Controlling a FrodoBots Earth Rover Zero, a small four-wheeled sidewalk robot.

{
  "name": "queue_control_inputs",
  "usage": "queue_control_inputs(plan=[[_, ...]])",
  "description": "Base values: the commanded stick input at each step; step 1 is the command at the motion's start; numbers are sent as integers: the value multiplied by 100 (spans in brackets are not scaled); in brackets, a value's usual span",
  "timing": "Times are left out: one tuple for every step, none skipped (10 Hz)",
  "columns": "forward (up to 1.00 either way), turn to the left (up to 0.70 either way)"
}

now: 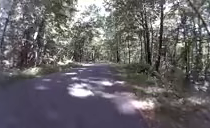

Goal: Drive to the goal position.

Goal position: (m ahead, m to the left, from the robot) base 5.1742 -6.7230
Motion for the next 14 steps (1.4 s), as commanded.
queue_control_inputs(plan=[[45, 0], [45, 0], [45, 0], [45, 0], [45, 0], [45, 0], [45, 0], [45, 0], [45, 0], [45, 0], [45, 0], [45, 0], [45, 0], [45, 0]])
